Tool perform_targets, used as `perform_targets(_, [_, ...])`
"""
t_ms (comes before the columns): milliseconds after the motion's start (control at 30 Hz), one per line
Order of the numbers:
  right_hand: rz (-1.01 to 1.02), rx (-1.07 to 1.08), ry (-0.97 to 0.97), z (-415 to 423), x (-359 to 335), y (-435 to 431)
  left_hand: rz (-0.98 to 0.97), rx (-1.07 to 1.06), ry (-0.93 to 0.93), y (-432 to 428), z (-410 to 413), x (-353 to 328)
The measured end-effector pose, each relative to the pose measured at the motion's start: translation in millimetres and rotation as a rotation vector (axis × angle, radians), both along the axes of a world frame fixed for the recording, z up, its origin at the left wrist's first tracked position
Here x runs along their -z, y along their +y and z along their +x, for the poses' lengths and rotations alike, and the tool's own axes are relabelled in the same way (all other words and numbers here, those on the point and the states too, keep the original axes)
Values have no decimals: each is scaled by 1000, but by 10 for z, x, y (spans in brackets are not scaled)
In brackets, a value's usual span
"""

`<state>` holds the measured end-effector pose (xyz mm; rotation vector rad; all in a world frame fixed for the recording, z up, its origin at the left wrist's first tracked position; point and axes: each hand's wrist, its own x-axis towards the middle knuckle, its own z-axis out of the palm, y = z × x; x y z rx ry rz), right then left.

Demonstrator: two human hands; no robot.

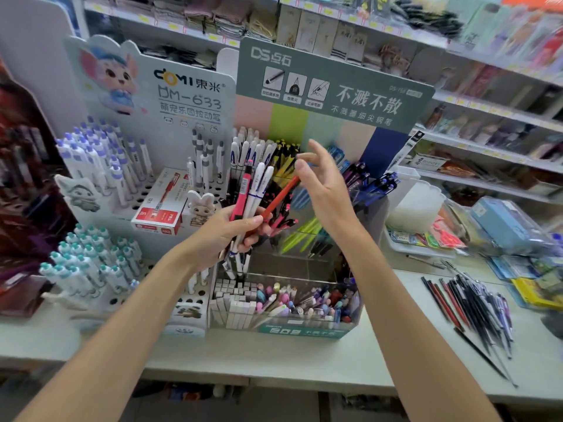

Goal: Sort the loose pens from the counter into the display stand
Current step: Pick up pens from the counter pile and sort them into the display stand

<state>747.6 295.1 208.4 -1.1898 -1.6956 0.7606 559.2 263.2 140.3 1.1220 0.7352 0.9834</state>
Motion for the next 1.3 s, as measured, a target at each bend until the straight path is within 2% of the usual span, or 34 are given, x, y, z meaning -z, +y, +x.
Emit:
perform_targets(100, [-111, -113, -105, -10, 19, 49, -15, 68, 7, 0, 104, -32])
perform_targets(233, [-280, -208, -15, 81, -15, 15, -10, 124, 46, -17, 152, -3])
perform_targets(367, [-228, -242, -125, 82, -57, 24, 61, 155, 164, -26, 184, -44])
perform_targets(567, [-319, -356, 88, 210, -73, 92, 53, 179, 47, -37, 151, -91])
perform_targets(700, [-350, -411, -68, 254, -144, 102, 78, 182, 172, -40, 157, -105])
perform_targets(800, [-359, -448, -83, 256, -174, 117, 62, 232, 222, -25, 189, -125])
perform_targets(867, [-345, -454, 7, 250, -155, 145, 69, 252, 208, -11, 189, -132])
perform_targets(1000, [-317, -387, 318, 278, -122, 218, 64, 224, 186, -18, 187, -82])
perform_targets(1133, [-284, -333, 373, 188, -113, 184, 53, 196, 195, -26, 231, -65])
perform_targets(1267, [-215, -107, 812, 322, -266, 235, 62, 145, 174, -22, 139, -40])
perform_targets(1300, [-160, -46, 863, 395, -293, 258, 58, 108, 139, -17, 96, -21])
